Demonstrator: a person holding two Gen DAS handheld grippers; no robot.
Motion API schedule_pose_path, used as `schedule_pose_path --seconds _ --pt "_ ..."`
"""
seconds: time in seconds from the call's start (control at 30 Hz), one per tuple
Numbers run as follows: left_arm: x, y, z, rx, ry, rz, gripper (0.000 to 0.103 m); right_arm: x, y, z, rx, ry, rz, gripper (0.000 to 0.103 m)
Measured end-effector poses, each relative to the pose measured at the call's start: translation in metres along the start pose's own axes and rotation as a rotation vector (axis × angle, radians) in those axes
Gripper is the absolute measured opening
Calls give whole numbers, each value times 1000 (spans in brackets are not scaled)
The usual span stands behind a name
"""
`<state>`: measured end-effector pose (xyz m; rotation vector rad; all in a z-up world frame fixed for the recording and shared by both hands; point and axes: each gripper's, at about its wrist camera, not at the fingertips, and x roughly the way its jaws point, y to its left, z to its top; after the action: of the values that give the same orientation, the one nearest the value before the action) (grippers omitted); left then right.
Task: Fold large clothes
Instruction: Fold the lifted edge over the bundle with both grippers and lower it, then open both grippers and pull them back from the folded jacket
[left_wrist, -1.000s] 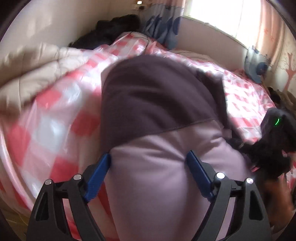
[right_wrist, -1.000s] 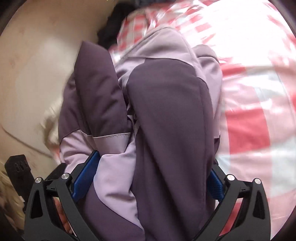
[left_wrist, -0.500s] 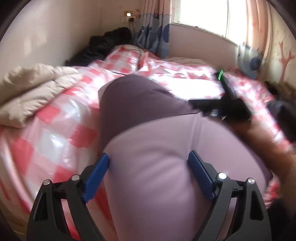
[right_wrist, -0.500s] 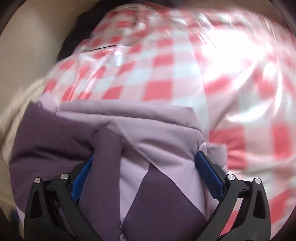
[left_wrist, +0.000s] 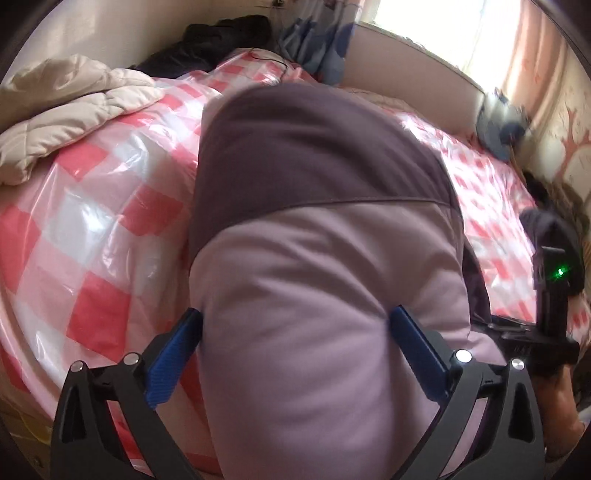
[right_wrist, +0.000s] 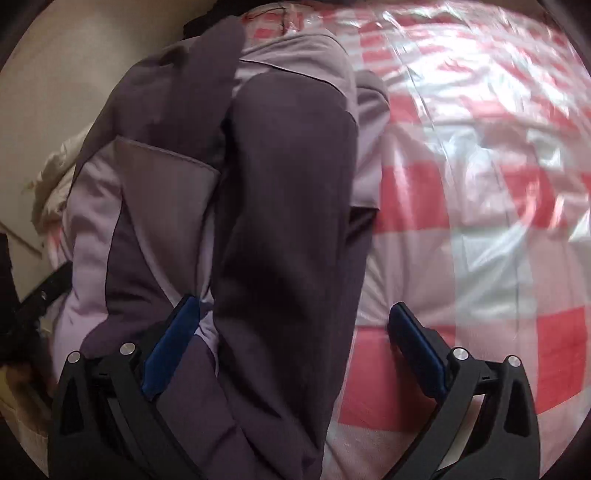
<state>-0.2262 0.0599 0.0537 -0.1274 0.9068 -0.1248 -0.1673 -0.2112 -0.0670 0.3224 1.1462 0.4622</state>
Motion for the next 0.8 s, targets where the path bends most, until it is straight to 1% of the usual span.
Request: schedule_pose_path --seconds 0.03,0.07,0.1,0.13,0.17,0.2,0.23,0.27,0.3,0.33,0.37,0.4,0.47,0.5,0.53,0.6,0.63,0.7,0.73,0.8 --pt "-6 -3 0 0 14 8 97 -18 2 3 0 -15 -48 97" --pt "-15 -5 0 1 21 12 97 -36 9 3 -28 -60 -97 97" --pt "-24 -7 -1 14 10 22 97 -57 15 -2 -53 -117 -118 97" --pt "-33 -9 -3 34 -7 39 97 -79 19 -11 -63 -177 -111 97" --pt "-45 -13 -7 70 -38 64 97 -95 22 -24 -71 -223 -128 97" --pt "-49 -14 -10 85 -44 71 97 -93 26 -35 -105 -208 -192 97" --pt "-48 -14 -13 95 -27 77 97 -80 28 -42 -152 -149 -251 97" --pt "-41 -14 -17 97 12 71 97 -57 26 -53 -202 -62 -304 97" --pt "-34 -13 -19 94 37 52 97 -49 17 -59 -186 -42 -299 97" --pt "-32 -12 -23 84 51 33 97 -53 10 -61 -157 -31 -279 97" --pt "-33 -11 -25 64 46 31 97 -62 5 -59 -128 -19 -257 97" --pt "-36 -11 -25 54 43 37 97 -73 5 -58 -123 -30 -253 97" --pt "-42 -13 -27 68 39 32 97 -102 12 -52 -119 -83 -236 97" --pt "-43 -15 -29 88 42 39 97 -118 19 -45 -124 -125 -222 97" --pt "-42 -15 -28 99 47 43 97 -136 29 -37 -140 -176 -185 97" --pt "-44 -15 -27 107 54 38 97 -159 49 -12 -153 -246 -131 97" --pt "-48 -15 -24 105 44 34 97 -161 56 4 -155 -264 -122 97" --pt "-61 -13 -20 104 3 29 97 -159 81 52 -168 -308 -81 97" --pt "-68 -14 -16 99 -25 19 97 -158 90 70 -172 -321 -92 97" --pt "-75 -12 -11 98 -47 10 97 -136 101 122 -163 -311 -95 97"
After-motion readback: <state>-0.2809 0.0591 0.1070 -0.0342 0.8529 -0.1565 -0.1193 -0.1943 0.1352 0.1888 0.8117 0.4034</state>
